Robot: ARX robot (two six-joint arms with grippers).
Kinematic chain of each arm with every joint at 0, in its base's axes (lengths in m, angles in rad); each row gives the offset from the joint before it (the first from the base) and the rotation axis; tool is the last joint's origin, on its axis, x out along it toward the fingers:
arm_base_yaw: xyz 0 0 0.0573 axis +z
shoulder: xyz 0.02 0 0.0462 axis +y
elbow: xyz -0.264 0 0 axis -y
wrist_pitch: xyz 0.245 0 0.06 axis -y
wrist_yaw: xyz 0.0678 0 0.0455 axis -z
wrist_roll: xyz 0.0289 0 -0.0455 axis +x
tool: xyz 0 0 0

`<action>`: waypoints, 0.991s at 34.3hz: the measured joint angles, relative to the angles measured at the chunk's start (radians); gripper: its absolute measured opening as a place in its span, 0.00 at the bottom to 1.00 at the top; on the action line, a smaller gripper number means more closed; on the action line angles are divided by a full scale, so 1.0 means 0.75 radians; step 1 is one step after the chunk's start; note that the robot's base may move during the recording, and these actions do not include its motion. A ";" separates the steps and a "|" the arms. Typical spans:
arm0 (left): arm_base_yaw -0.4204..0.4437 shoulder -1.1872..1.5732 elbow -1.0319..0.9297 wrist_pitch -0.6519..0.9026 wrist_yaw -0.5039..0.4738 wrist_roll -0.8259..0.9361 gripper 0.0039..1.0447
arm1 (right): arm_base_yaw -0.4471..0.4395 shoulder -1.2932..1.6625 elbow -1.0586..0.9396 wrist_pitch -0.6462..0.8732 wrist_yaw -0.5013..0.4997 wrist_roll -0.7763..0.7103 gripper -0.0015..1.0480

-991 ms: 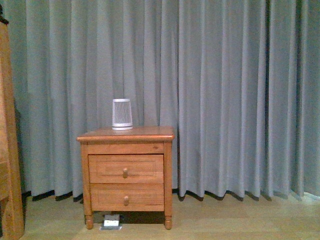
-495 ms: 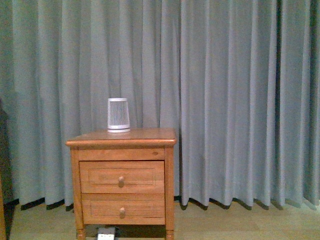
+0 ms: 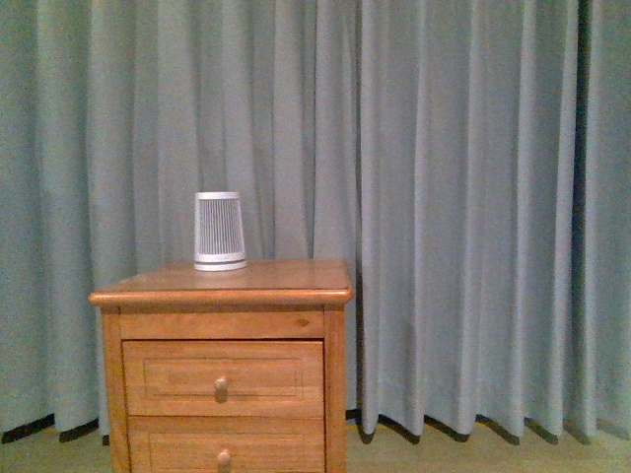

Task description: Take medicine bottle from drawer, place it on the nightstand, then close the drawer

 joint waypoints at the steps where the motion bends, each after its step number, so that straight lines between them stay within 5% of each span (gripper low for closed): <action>1: 0.000 0.000 0.000 0.000 0.000 0.000 0.94 | 0.000 0.000 0.000 0.000 0.000 0.000 0.93; 30: 0.000 -0.001 0.000 0.000 0.000 0.000 0.94 | 0.000 0.000 0.000 0.000 0.000 0.000 0.93; 34: 0.046 0.220 0.029 0.007 0.244 -0.188 0.94 | 0.000 0.000 0.000 0.000 -0.001 0.000 0.93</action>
